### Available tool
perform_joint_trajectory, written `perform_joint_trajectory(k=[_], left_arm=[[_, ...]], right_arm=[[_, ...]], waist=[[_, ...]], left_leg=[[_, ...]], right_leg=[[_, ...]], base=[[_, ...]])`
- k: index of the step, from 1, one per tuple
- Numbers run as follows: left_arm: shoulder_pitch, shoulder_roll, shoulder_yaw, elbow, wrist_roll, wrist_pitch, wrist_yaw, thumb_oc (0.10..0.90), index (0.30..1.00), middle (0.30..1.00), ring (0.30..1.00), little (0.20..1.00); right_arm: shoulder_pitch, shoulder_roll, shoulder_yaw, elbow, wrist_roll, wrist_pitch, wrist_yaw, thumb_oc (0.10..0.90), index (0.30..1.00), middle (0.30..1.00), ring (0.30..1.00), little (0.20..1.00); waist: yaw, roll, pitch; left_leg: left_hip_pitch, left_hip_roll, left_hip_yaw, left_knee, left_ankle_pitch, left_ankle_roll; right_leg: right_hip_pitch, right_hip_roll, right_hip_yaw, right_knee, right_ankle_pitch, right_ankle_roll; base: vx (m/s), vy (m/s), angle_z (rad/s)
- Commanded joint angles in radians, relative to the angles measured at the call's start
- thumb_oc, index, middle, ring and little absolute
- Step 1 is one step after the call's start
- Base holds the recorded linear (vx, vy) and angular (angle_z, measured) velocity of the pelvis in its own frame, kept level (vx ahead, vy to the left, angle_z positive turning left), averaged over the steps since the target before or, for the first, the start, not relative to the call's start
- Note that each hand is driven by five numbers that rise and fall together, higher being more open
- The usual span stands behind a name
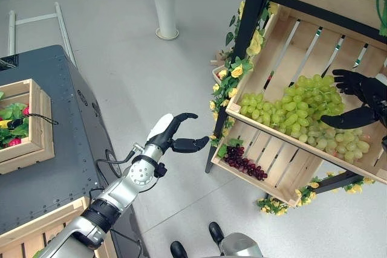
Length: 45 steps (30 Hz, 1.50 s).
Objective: Pick up the fruits from the basket on one side to the basket on the other side
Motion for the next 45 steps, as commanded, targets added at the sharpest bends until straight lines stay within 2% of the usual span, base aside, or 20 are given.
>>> perform_joint_trajectory(k=[1, 4, 6, 10, 15, 17, 21, 24, 31, 38, 43, 45], left_arm=[[-0.041, -0.006, 0.048, -0.021, 0.018, -0.128, 0.006, 0.800, 0.900, 0.900, 0.900, 0.900], [-0.038, -0.013, 0.048, -0.008, 0.010, -0.134, 0.007, 0.800, 0.900, 0.900, 0.900, 0.900], [-0.030, -0.019, 0.049, -0.004, 0.012, -0.138, 0.009, 0.800, 0.900, 0.900, 0.900, 0.900], [-0.013, -0.025, 0.049, -0.003, 0.013, -0.144, 0.018, 0.800, 0.900, 0.900, 0.900, 0.900], [0.006, -0.034, 0.059, 0.007, 0.020, -0.164, 0.017, 0.800, 0.900, 0.900, 0.900, 0.900], [0.007, -0.040, 0.065, 0.000, 0.022, -0.159, 0.011, 0.800, 0.900, 0.900, 0.900, 0.900], [0.005, -0.048, 0.070, -0.004, 0.024, -0.142, 0.026, 0.800, 0.900, 0.900, 0.900, 0.900], [0.009, -0.066, 0.092, 0.004, 0.024, -0.128, 0.060, 0.800, 0.900, 0.900, 0.900, 0.900], [0.029, -0.086, 0.118, 0.030, 0.048, -0.135, 0.108, 0.800, 0.900, 0.900, 0.900, 0.900], [0.052, -0.081, 0.156, 0.040, 0.062, -0.142, 0.128, 0.800, 0.900, 0.900, 0.900, 0.900], [0.068, -0.064, 0.189, 0.041, 0.066, -0.154, 0.139, 0.800, 0.900, 0.900, 0.900, 0.900], [0.075, -0.060, 0.201, 0.037, 0.066, -0.157, 0.143, 0.800, 0.900, 0.900, 0.900, 0.900]], right_arm=[[-0.080, -0.027, -0.129, -0.044, 0.116, -0.159, -0.095, 0.800, 0.900, 0.900, 0.900, 0.900], [-0.093, 0.001, -0.148, -0.083, 0.143, -0.203, -0.127, 0.800, 0.900, 0.900, 0.900, 0.900], [-0.090, 0.014, -0.173, -0.098, 0.116, -0.230, -0.164, 0.800, 0.900, 0.900, 0.900, 0.900], [-0.095, 0.029, -0.197, -0.136, 0.151, -0.233, -0.177, 0.800, 0.900, 0.900, 0.900, 0.900], [-0.098, 0.112, -0.183, -0.235, 0.306, -0.199, -0.095, 0.800, 0.900, 0.900, 0.900, 0.900], [-0.098, 0.153, -0.163, -0.270, 0.318, -0.182, -0.065, 0.800, 0.900, 0.900, 0.900, 0.900], [-0.101, 0.214, -0.122, -0.319, 0.316, -0.156, -0.039, 0.800, 0.900, 0.900, 0.900, 0.900], [-0.098, 0.274, -0.079, -0.347, 0.256, -0.134, -0.024, 0.800, 0.900, 0.900, 0.900, 0.900], [-0.064, 0.324, -0.025, -0.368, 0.225, -0.118, 0.021, 0.800, 0.900, 0.900, 0.900, 0.900], [-0.027, 0.329, 0.002, -0.372, 0.277, -0.092, 0.158, 0.800, 0.900, 0.900, 0.900, 0.900], [0.008, 0.315, 0.018, -0.385, 0.377, -0.097, 0.328, 0.800, 0.900, 0.900, 0.900, 0.900], [0.012, 0.317, 0.024, -0.386, 0.415, -0.100, 0.359, 0.800, 0.900, 0.900, 0.900, 0.900]], waist=[[0.038, 0.029, -0.122], [0.037, 0.035, -0.127], [0.036, 0.039, -0.130], [0.036, 0.046, -0.129], [0.042, 0.054, -0.129], [0.051, 0.057, -0.129], [0.063, 0.060, -0.132], [0.082, 0.062, -0.132], [0.111, 0.053, -0.127], [0.133, 0.039, -0.121], [0.152, 0.030, -0.117], [0.159, 0.027, -0.116]], left_leg=[[0.032, 0.026, -0.069, 0.009, -0.132, -0.033], [0.034, 0.024, -0.070, 0.009, -0.135, -0.033], [0.035, 0.023, -0.070, 0.009, -0.138, -0.032], [0.036, 0.022, -0.072, 0.009, -0.139, -0.032], [0.038, 0.018, -0.078, 0.009, -0.139, -0.031], [0.037, 0.018, -0.084, 0.009, -0.137, -0.032], [0.035, 0.015, -0.094, 0.009, -0.133, -0.033], [0.034, 0.009, -0.114, 0.009, -0.130, -0.034], [0.021, 0.000, -0.149, 0.009, -0.124, -0.034], [0.010, -0.008, -0.176, 0.009, -0.116, -0.033], [0.007, -0.014, -0.194, 0.009, -0.110, -0.034], [0.008, -0.016, -0.202, 0.009, -0.108, -0.034]], right_leg=[[-0.052, 0.070, -0.041, 0.074, -0.020, 0.032], [-0.050, 0.070, -0.041, 0.074, -0.022, 0.033], [-0.049, 0.069, -0.043, 0.072, -0.024, 0.033], [-0.048, 0.068, -0.043, 0.072, -0.026, 0.034], [-0.044, 0.066, -0.046, 0.071, -0.028, 0.030], [-0.041, 0.064, -0.049, 0.071, -0.030, 0.029], [-0.038, 0.063, -0.055, 0.071, -0.033, 0.025], [-0.030, 0.058, -0.067, 0.066, -0.032, 0.022], [-0.023, 0.050, -0.091, 0.058, -0.031, 0.018], [-0.021, 0.047, -0.110, 0.059, -0.030, 0.014], [-0.017, 0.043, -0.126, 0.063, -0.031, 0.010], [-0.014, 0.042, -0.131, 0.063, -0.033, 0.009]], base=[[0.00, 0.000, 0.00], [0.00, 0.000, 0.00], [0.00, 0.000, 0.00], [0.00, 0.000, 0.00], [0.00, 0.000, 0.00], [0.00, 0.000, 0.00], [0.00, -0.003, 0.02], [0.01, -0.007, 0.02], [0.00, -0.024, 0.11], [0.00, -0.025, 0.18], [0.01, -0.015, 0.08], [0.03, -0.024, 0.17]])
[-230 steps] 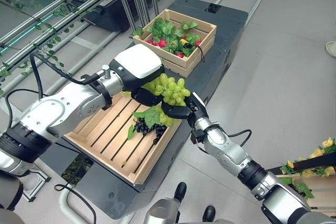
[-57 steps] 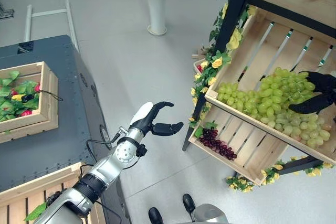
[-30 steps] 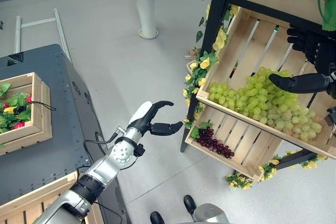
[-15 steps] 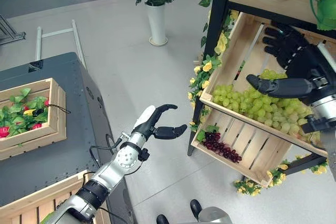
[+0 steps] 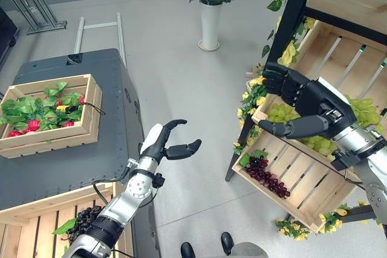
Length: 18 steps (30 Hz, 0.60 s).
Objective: Pick up the fruits from the basket on one side to the basket on the other side
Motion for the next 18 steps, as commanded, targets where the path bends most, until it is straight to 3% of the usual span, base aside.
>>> perform_joint_trajectory(k=[1, 4, 6, 10, 18], left_arm=[[-0.067, 0.040, 0.064, -0.014, 0.027, -0.122, 0.074, 0.800, 0.900, 0.900, 0.900, 0.900], [-0.058, 0.042, 0.082, -0.018, 0.029, -0.126, 0.078, 0.800, 0.900, 0.900, 0.900, 0.900], [-0.049, 0.044, 0.098, -0.023, 0.034, -0.129, 0.084, 0.800, 0.900, 0.900, 0.900, 0.900], [-0.029, 0.040, 0.129, -0.029, 0.050, -0.119, 0.106, 0.800, 0.900, 0.900, 0.900, 0.900], [0.033, 0.032, 0.194, -0.009, 0.103, -0.078, 0.222, 0.800, 0.900, 0.900, 0.900, 0.900]], right_arm=[[-0.053, 0.014, -0.030, -0.065, 0.164, -0.083, 0.102, 0.800, 0.900, 0.900, 0.900, 0.900], [-0.054, 0.038, -0.016, -0.069, 0.191, -0.087, 0.138, 0.800, 0.900, 0.900, 0.900, 0.900], [-0.068, 0.078, 0.004, -0.059, 0.264, -0.105, 0.149, 0.800, 0.900, 0.900, 0.900, 0.900], [-0.082, 0.163, 0.031, -0.068, 0.293, -0.092, 0.165, 0.800, 0.900, 0.900, 0.900, 0.900], [-0.052, 0.243, 0.140, -0.074, 0.206, -0.053, 0.188, 0.800, 0.900, 0.900, 0.900, 0.900]], waist=[[0.037, -0.031, -0.080], [0.051, -0.033, -0.080], [0.074, -0.035, -0.079], [0.101, -0.031, -0.069], [0.140, -0.020, -0.064]], left_leg=[[0.022, -0.015, -0.096, 0.003, -0.127, -0.029], [0.022, -0.019, -0.109, 0.003, -0.124, -0.028], [0.013, -0.025, -0.127, 0.006, -0.116, -0.027], [0.012, -0.034, -0.150, 0.016, -0.116, -0.026], [-0.009, -0.043, -0.183, 0.041, -0.116, -0.024]], right_leg=[[-0.040, 0.044, -0.041, 0.064, -0.023, 0.023], [-0.034, 0.041, -0.051, 0.062, -0.024, 0.021], [-0.034, 0.036, -0.064, 0.066, -0.023, 0.016], [-0.020, 0.029, -0.087, 0.059, -0.025, 0.011], [-0.020, 0.025, -0.107, 0.063, -0.041, -0.003]], base=[[0.03, -0.023, 0.03], [0.03, -0.030, 0.09], [0.02, -0.049, 0.21], [0.03, -0.027, 0.18], [0.05, -0.010, 0.15]])
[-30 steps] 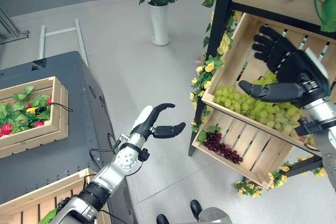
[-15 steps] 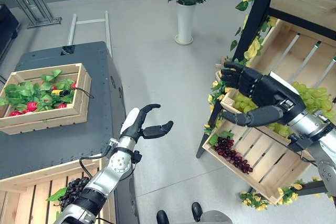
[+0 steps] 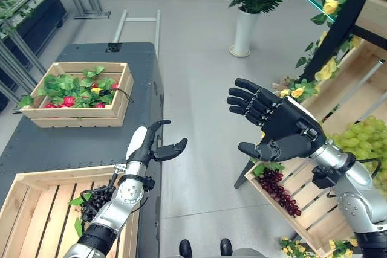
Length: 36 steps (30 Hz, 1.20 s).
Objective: Pick up the fruits from the basket on one side to the basket on the other side
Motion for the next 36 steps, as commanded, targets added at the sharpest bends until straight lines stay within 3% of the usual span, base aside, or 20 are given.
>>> perform_joint_trajectory(k=[1, 7, 14, 21, 30, 36], left_arm=[[-0.072, 0.032, 0.076, -0.010, 0.059, -0.068, 0.124, 0.800, 0.900, 0.900, 0.900, 0.900], [-0.053, 0.060, 0.116, -0.003, 0.104, -0.016, 0.231, 0.800, 0.900, 0.900, 0.900, 0.900], [-0.104, 0.121, 0.123, 0.015, 0.106, 0.044, 0.352, 0.800, 0.900, 0.900, 0.900, 0.900], [-0.191, 0.194, 0.103, 0.060, 0.108, 0.115, 0.502, 0.800, 0.900, 0.900, 0.900, 0.900], [-0.256, 0.281, 0.093, 0.164, 0.112, 0.147, 0.491, 0.800, 0.900, 0.900, 0.900, 0.900], [-0.303, 0.326, 0.072, 0.269, 0.138, 0.148, 0.463, 0.800, 0.900, 0.900, 0.900, 0.900]], right_arm=[[-0.051, 0.045, 0.008, -0.067, 0.001, -0.070, 0.015, 0.800, 0.900, 0.900, 0.900, 0.900], [-0.048, 0.061, 0.155, -0.043, -0.065, -0.066, 0.012, 0.800, 0.900, 0.900, 0.900, 0.900], [-0.114, 0.078, 0.329, 0.070, -0.157, -0.088, -0.080, 0.800, 0.900, 0.900, 0.900, 0.900], [-0.218, 0.120, 0.462, 0.208, -0.164, -0.122, -0.176, 0.800, 0.900, 0.900, 0.900, 0.900], [-0.272, 0.113, 0.510, 0.313, -0.215, -0.183, -0.254, 0.800, 0.900, 0.900, 0.900, 0.900], [-0.303, 0.111, 0.509, 0.328, -0.222, -0.185, -0.281, 0.800, 0.900, 0.900, 0.900, 0.900]], waist=[[0.027, -0.003, -0.055], [0.054, 0.002, -0.019], [0.083, 0.027, 0.047], [0.107, 0.053, 0.156], [0.135, 0.061, 0.254], [0.146, 0.046, 0.323]], left_leg=[[0.001, -0.040, -0.101, 0.049, -0.139, -0.017], [-0.043, -0.046, -0.104, 0.114, -0.147, -0.019], [-0.087, -0.044, -0.149, 0.094, -0.106, -0.029], [-0.170, -0.047, -0.177, 0.090, -0.062, -0.042], [-0.257, -0.053, -0.193, 0.138, -0.047, -0.051], [-0.313, -0.053, -0.196, 0.161, -0.037, -0.048]], right_leg=[[-0.040, 0.029, -0.028, 0.065, -0.029, 0.006], [-0.051, 0.028, -0.041, 0.072, -0.038, -0.011], [-0.094, 0.035, -0.067, 0.085, -0.042, -0.024], [-0.165, 0.034, -0.105, 0.104, -0.041, -0.037], [-0.233, 0.030, -0.157, 0.158, -0.053, -0.051], [-0.301, 0.036, -0.175, 0.222, -0.063, -0.057]], base=[[0.06, -0.005, 0.08], [0.01, 0.002, 0.13], [-0.07, 0.023, 0.13], [-0.13, 0.025, 0.18], [-0.06, 0.008, 0.18], [-0.03, -0.002, 0.15]])
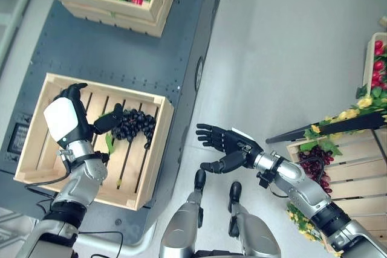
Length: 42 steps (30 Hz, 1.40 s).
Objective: Pick up the fruits from the basket on one side to the basket on the other side
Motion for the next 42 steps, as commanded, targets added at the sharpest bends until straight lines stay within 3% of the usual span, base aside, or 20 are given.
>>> perform_joint_trajectory(k=[1, 4, 15, 30, 42], left_arm=[[-0.054, 0.102, 0.038, 0.032, 0.063, -0.022, 0.035, 0.800, 0.900, 0.900, 0.900, 0.900], [-0.092, 0.125, 0.031, 0.094, 0.075, -0.021, 0.016, 0.800, 0.900, 0.900, 0.900, 0.900], [-0.211, 0.181, -0.037, 0.228, 0.159, 0.002, -0.062, 0.800, 0.900, 0.900, 0.900, 0.900], [-0.348, 0.230, -0.152, 0.276, 0.225, 0.058, -0.060, 0.800, 0.900, 0.900, 0.900, 0.900], [-0.459, 0.239, -0.185, 0.324, 0.244, 0.214, 0.076, 0.800, 0.900, 0.900, 0.900, 0.900]], right_arm=[[-0.012, 0.044, 0.010, -0.118, -0.007, -0.120, -0.012, 0.800, 0.900, 0.900, 0.900, 0.900], [-0.021, 0.040, 0.003, -0.104, -0.016, -0.121, -0.045, 0.800, 0.900, 0.900, 0.900, 0.900], [-0.007, 0.024, 0.001, -0.080, -0.076, -0.122, -0.112, 0.800, 0.900, 0.900, 0.900, 0.900], [-0.007, 0.011, 0.018, -0.087, -0.099, -0.096, -0.150, 0.800, 0.900, 0.900, 0.900, 0.900], [0.001, 0.026, 0.060, -0.058, -0.094, -0.092, -0.150, 0.800, 0.900, 0.900, 0.900, 0.900]], waist=[[0.001, -0.032, -0.012], [0.001, -0.037, 0.025], [-0.005, -0.066, 0.026], [-0.019, -0.088, 0.026], [-0.032, -0.128, 0.026]], left_leg=[[-0.056, -0.049, -0.007, 0.116, -0.097, -0.025], [-0.089, -0.051, -0.005, 0.135, -0.094, -0.021], [-0.257, -0.058, 0.002, 0.232, -0.108, -0.013], [-0.377, -0.063, -0.002, 0.306, -0.120, -0.013], [-0.406, -0.050, 0.014, 0.328, -0.138, -0.014]], right_leg=[[-0.130, 0.026, -0.008, 0.197, -0.057, -0.038], [-0.175, 0.028, -0.014, 0.241, -0.062, -0.040], [-0.352, 0.022, -0.022, 0.362, -0.082, -0.037], [-0.464, 0.023, -0.021, 0.437, -0.102, -0.038], [-0.483, 0.036, -0.017, 0.446, -0.102, -0.033]], base=[[-0.01, 0.006, 0.09], [-0.01, 0.025, 0.06], [0.01, 0.020, 0.07], [0.00, 0.011, 0.05], [0.00, -0.009, 0.00]])
